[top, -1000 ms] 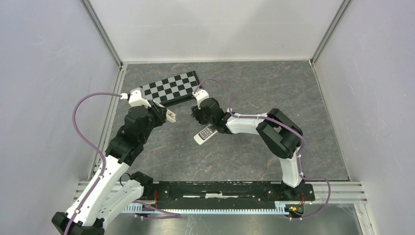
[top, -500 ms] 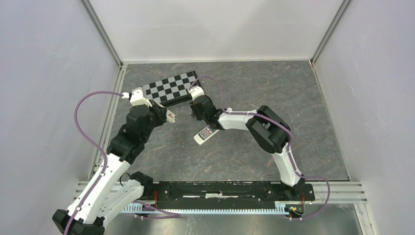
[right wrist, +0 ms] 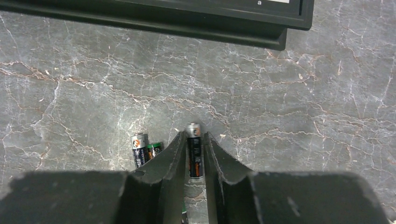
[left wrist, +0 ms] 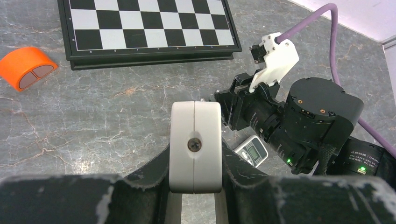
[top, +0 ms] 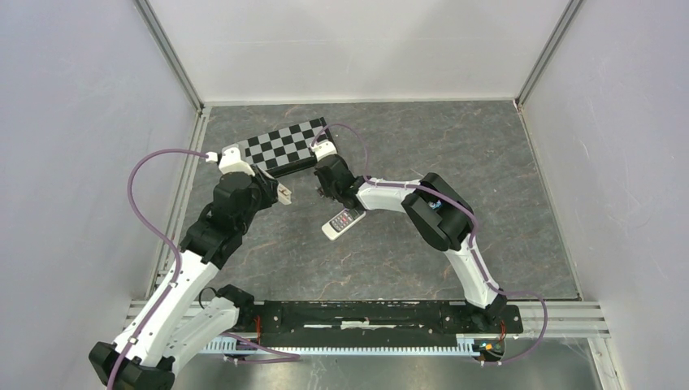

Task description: Load the batteries into the remote control

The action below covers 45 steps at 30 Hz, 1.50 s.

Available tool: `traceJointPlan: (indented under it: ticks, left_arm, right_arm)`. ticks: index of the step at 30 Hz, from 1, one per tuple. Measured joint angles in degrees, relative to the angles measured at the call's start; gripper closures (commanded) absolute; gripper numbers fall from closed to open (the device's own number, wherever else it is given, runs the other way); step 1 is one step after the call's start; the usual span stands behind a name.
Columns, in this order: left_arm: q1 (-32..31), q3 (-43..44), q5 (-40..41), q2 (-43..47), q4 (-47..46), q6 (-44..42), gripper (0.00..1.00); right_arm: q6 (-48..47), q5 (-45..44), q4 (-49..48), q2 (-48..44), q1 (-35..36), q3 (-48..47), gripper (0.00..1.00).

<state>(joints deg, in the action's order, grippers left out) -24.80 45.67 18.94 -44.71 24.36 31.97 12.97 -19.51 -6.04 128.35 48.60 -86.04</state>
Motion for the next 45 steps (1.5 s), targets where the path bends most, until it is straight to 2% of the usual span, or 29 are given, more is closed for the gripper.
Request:
traceJointPlan:
  ticks: [8,16,24,35,41,45]
  left_arm:
    - [0.11,0.0,-0.68,-0.02,-0.04,-0.04,0.98]
    - [0.31,-1.25,-6.01,-1.05,-2.71,0.04,0.98]
    - [0.33,-3.56,-16.79,-6.69,-7.85,0.42,0.98]
    - [0.09,-8.07,-32.94,-18.69,-22.62,6.78,0.98]
    - [-0.94,-9.27,-42.91,-25.31,-32.48,8.17,0.98]
    - [-1.6,-9.49,-49.86,-26.8,-39.69,8.72,0.98]
  right_arm:
    - [1.22,-2.84,1.16,-0.02,-0.09,-0.24,0.98]
    - [0.48,-4.68,2.49,-4.46,-1.01,4.96,1.0]
    - [0.94,-2.03,0.61,-23.89,-3.28,22.49,1.0]
    - [4.39,4.61,-2.19,-50.45,-4.39,46.6,0.98]
    - [5.42,11.47,-4.5,-65.64,-4.59,52.54,0.96]
    - [6.25,17.57,-8.9,-70.53,-4.59,54.34,0.95]
